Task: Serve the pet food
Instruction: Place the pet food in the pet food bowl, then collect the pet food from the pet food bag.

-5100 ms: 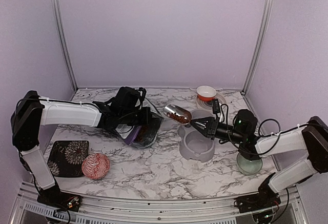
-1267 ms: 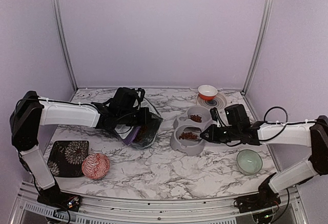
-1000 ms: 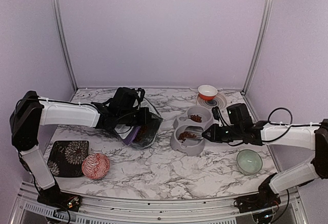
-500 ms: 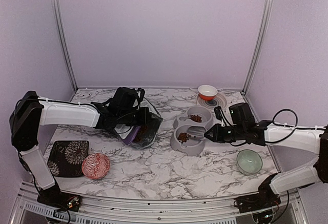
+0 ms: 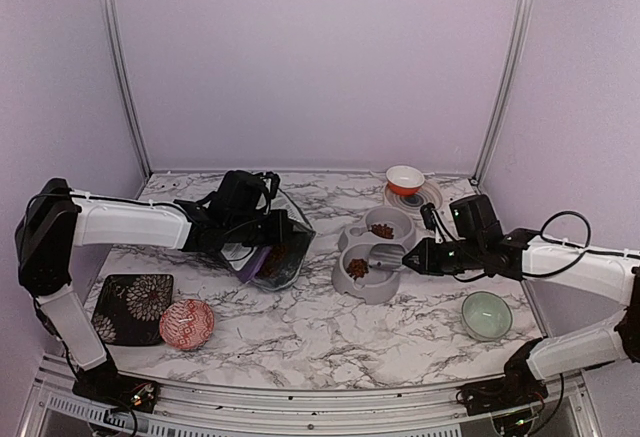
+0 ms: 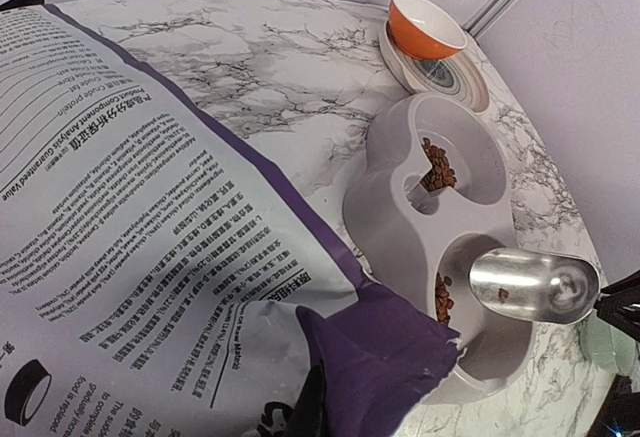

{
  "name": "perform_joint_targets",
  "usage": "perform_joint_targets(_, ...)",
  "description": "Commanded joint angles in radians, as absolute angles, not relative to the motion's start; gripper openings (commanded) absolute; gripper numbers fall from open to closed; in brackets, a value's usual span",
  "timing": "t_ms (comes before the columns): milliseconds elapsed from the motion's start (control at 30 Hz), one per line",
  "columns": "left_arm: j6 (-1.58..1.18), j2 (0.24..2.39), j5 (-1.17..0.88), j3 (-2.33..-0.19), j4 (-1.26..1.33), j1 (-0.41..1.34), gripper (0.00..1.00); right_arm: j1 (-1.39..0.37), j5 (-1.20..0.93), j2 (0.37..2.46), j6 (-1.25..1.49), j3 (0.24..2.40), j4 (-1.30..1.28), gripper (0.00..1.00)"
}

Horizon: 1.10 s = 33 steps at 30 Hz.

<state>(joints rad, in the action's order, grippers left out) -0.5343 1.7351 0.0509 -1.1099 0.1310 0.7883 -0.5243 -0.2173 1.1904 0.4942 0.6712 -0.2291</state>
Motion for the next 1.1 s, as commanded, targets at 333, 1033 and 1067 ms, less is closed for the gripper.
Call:
perform_joint_targets(333,-0.554,1.665,0.062,-1.081,0.199,0.769,0.00,-0.594,-0.222,1.161,0.489,0.748,-0.189,0.00)
perform_joint_targets(1033,-0.612,1.713,0.030,-1.142,0.206,0.772,0.00,-0.832,-0.237,1.398,0.471,0.934,0.010,0.00)
perform_joint_targets(1067,-0.615,1.718,0.029,-1.147,0.206,0.772,0.00,-0.833,-0.240,1.414,0.471,0.942,0.017,0.00)
